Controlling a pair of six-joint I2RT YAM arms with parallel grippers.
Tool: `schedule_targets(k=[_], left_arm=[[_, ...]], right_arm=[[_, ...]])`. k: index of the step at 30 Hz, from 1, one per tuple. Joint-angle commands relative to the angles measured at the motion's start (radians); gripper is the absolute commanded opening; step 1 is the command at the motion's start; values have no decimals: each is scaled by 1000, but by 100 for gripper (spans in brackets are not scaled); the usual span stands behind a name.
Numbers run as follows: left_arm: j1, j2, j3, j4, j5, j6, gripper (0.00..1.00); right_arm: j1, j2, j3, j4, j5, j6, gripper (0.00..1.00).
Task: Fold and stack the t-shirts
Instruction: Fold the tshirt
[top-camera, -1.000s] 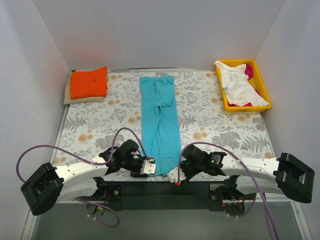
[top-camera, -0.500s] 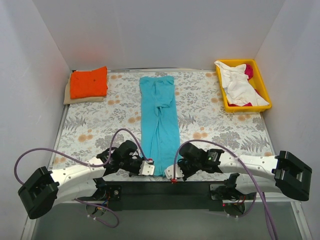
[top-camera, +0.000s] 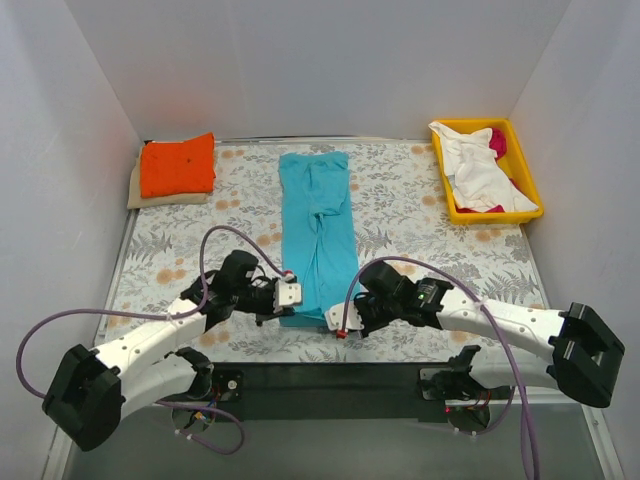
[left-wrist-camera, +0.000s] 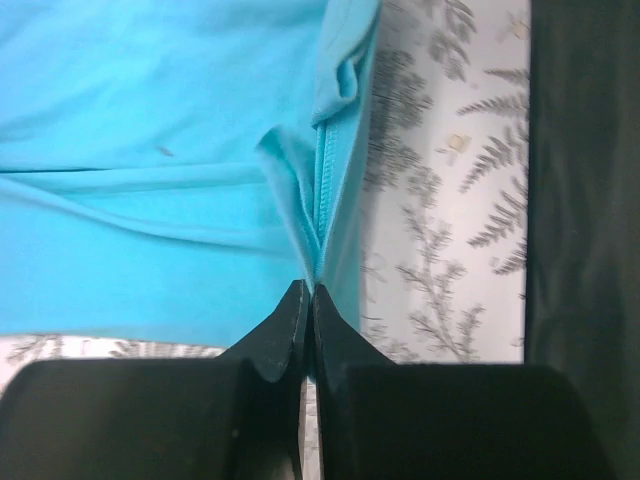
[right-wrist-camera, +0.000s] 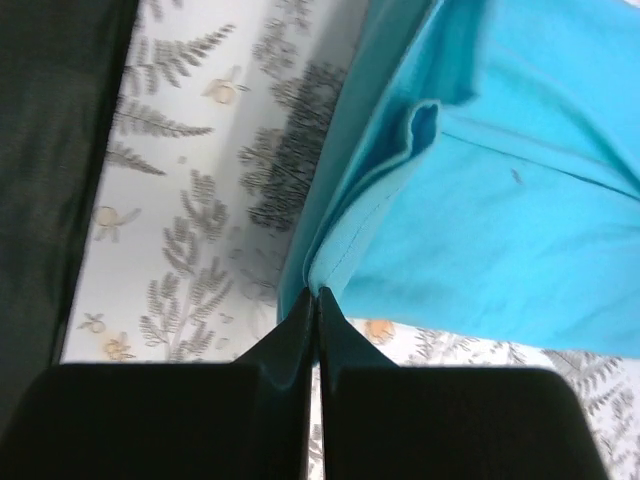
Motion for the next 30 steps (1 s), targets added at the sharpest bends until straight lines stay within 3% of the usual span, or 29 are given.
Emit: schedule_targets(k=[1, 14, 30], left_arm=[[116, 96, 92, 56, 86, 46, 0], [277, 476, 316, 385, 66, 110, 0], [377, 871, 564, 557, 49, 181, 0]], right_arm=[[-89, 31, 79, 2, 4, -73, 1], [-359, 346, 319, 126, -45, -286, 1], [-505, 769, 692, 187, -63, -370, 1]])
